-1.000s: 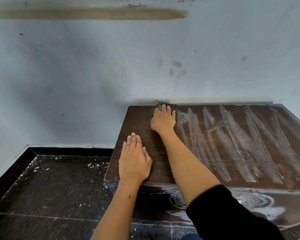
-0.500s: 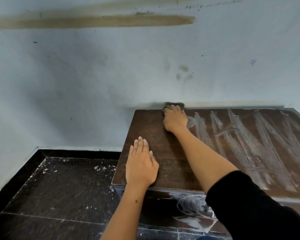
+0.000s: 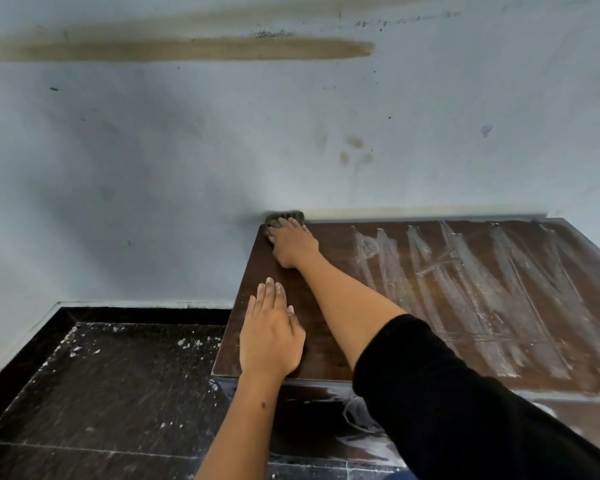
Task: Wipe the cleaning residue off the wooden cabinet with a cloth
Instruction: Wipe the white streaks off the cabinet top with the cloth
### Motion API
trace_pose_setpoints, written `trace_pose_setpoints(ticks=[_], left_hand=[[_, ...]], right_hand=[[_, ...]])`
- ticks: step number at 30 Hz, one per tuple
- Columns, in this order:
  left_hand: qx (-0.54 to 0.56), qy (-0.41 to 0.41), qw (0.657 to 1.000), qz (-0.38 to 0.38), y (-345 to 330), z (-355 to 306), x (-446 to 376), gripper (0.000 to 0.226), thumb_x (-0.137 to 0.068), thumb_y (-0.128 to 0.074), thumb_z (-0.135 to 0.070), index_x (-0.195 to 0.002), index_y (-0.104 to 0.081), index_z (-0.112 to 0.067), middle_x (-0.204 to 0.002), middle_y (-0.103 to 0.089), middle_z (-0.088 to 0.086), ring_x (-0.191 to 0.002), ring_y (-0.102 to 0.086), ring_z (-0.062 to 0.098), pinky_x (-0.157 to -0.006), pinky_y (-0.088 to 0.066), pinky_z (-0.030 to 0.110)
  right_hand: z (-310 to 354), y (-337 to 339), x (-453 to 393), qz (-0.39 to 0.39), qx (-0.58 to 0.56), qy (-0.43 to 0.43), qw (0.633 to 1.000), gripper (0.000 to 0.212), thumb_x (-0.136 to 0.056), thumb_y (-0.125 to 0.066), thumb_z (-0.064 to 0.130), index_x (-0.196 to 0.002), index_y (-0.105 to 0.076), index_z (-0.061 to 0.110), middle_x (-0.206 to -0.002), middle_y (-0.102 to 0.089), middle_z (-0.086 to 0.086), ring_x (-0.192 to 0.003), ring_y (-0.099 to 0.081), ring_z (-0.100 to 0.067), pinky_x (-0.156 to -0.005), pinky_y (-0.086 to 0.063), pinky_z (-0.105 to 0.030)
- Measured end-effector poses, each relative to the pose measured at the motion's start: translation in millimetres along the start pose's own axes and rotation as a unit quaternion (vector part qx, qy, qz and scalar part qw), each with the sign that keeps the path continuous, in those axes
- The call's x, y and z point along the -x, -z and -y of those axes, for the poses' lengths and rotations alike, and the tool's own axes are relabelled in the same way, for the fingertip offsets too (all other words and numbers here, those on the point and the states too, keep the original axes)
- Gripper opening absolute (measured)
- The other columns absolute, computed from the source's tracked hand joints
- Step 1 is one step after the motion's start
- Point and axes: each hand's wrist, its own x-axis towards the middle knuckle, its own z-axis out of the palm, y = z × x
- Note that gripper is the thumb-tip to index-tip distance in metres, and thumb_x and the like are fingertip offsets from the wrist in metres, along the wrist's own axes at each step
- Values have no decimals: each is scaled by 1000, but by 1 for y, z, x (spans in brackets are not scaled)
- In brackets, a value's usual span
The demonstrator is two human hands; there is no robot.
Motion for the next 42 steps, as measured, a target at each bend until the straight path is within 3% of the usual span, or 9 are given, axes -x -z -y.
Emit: trace_pose_setpoints(ticks=[5, 10, 20, 25, 29, 36, 39, 42], left_hand=[[-4, 3, 1000, -5, 0, 2, -1, 53, -100, -20, -26, -149, -11, -9, -158, -5, 5, -146, -2, 15, -119, -1, 30], [-7, 5, 1000, 1, 1, 0, -2, 53, -100, -20, -26, -149, -11, -9, -158, -6, 5, -146, -3, 16, -119, -2, 30], [1, 13, 1000, -10, 0, -5, -1, 53, -99, -23, -24, -149, -14, -8, -158, -9, 6, -146, -5, 17, -118, -2, 30], [-11, 11, 998, -56, 3, -13, 3, 52, -100, -21, -24, -149, -13, -8, -158, -10, 8, -146, -4, 18, -118, 1, 31], [38, -28, 998, -37, 0, -40, 9, 52, -100, -22, -24, -149, -14, -7, -158, -10, 8, -146, -3, 17, -118, 1, 30], [49, -29, 998, -27, -10, -46, 11, 51, -99, -25, -21, -148, -20, -7, -157, -15, 7, -145, -8, 16, -118, -4, 28], [42, -30, 998, -25, -11, -46, 10, 51, -99, -25, -21, -148, -19, -7, -157, -14, 7, -145, -8, 17, -119, -3, 28], [33, -33, 999, -16, -10, -45, 9, 51, -98, -25, -20, -148, -19, -6, -157, -13, 8, -145, -7, 18, -119, -3, 30]], right_hand=[[-58, 23, 12, -41, -5, -76, 996, 42, -97, -42, 22, -138, -45, 14, -147, -35, -5, -139, -26, -25, -115, -22, -42], [-72, 32, 40, -51, -8, -135, 990, 48, -96, -43, 19, -143, -37, 13, -155, -23, -7, -144, -15, -26, -119, -13, -43], [-41, 5, 169, -97, -39, -140, 985, 45, -100, -35, 23, -145, -35, 22, -158, -16, -3, -147, -8, -21, -119, -6, -40], [-57, 22, 123, -52, -45, -130, 989, 44, -101, -32, 23, -145, -35, 19, -159, -13, -7, -147, -5, -24, -120, -6, -42], [-66, 33, 93, -9, -35, -121, 992, 46, -100, -35, 21, -146, -33, 19, -159, -10, -7, -147, -4, -24, -120, -7, -42], [-44, 9, 203, -120, -28, -124, 985, 44, -102, -27, 26, -145, -34, 21, -158, -16, -4, -147, -6, -20, -120, -5, -38], [-40, 4, 229, -112, -22, -128, 985, 44, -102, -26, 28, -146, -33, 23, -159, -15, -3, -147, -5, -18, -120, -3, -36], [-44, 14, 200, -89, -27, -126, 988, 44, -102, -27, 27, -146, -33, 21, -159, -13, -5, -147, -4, -20, -120, -4, -39]])
